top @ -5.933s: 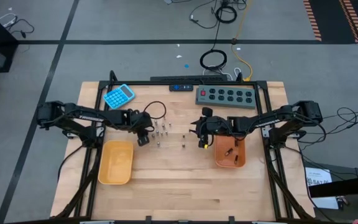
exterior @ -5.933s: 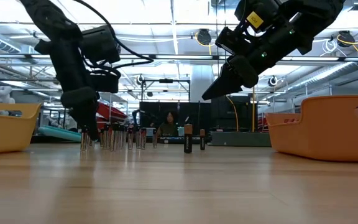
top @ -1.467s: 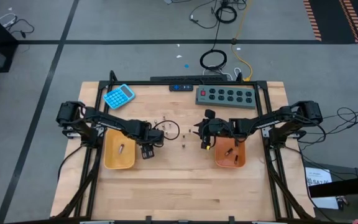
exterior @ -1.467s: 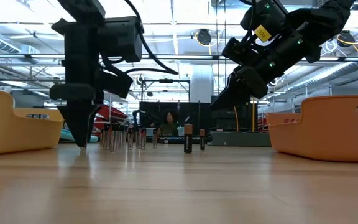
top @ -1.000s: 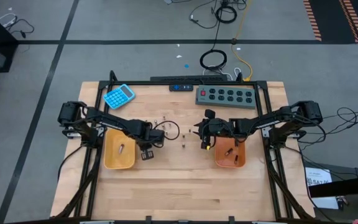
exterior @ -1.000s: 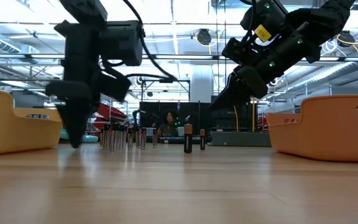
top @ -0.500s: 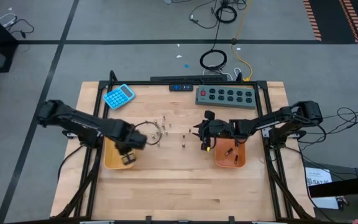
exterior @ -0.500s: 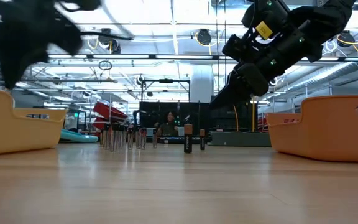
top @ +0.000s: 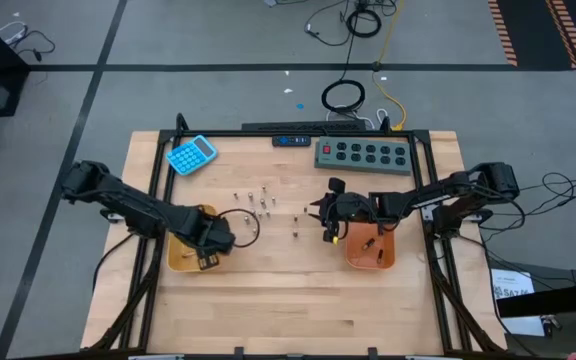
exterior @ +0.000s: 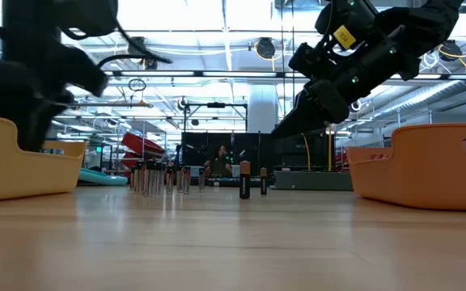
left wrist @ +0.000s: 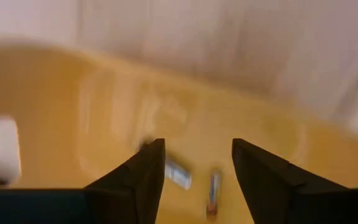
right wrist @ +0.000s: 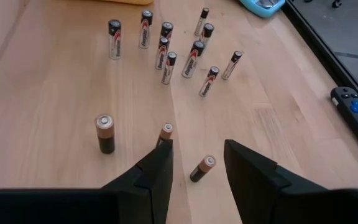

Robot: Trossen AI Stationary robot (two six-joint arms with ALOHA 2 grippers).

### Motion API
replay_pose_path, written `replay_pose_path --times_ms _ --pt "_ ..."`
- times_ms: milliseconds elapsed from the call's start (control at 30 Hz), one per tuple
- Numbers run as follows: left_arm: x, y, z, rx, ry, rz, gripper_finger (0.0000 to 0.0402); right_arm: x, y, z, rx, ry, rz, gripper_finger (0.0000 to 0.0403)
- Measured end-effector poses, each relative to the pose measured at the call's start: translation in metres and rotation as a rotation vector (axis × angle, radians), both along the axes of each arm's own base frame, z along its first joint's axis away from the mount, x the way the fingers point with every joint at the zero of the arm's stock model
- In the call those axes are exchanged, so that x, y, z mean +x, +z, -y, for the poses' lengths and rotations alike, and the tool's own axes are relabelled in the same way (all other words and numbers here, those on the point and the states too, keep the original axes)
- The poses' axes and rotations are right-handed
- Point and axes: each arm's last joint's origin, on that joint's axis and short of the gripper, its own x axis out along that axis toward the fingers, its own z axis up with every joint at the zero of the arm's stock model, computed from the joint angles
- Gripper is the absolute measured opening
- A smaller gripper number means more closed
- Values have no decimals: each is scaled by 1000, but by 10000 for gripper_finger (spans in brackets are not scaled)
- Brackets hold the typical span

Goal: Sort batteries
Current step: Adjust the yellow bin, then put the silver battery into the yellow bin

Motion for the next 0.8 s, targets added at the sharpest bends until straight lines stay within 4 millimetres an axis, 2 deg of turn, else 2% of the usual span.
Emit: replay_pose_path --times_ms 133,233,467,633,800 --pt "9 -2 -6 57 74 75 185 0 0 -2 -9 13 -3 134" --pt "14 4 -11 120 83 110 177 0 0 -2 -16 17 -5 134" --pt "16 28 -23 53 103 10 175 0 0 -2 -19 18 -5 134" --pt "33 43 -28 109 45 162 175 0 1 -2 -21 19 3 134" --pt "48 40 -35 118 23 279 175 0 1 -2 -20 19 3 134"
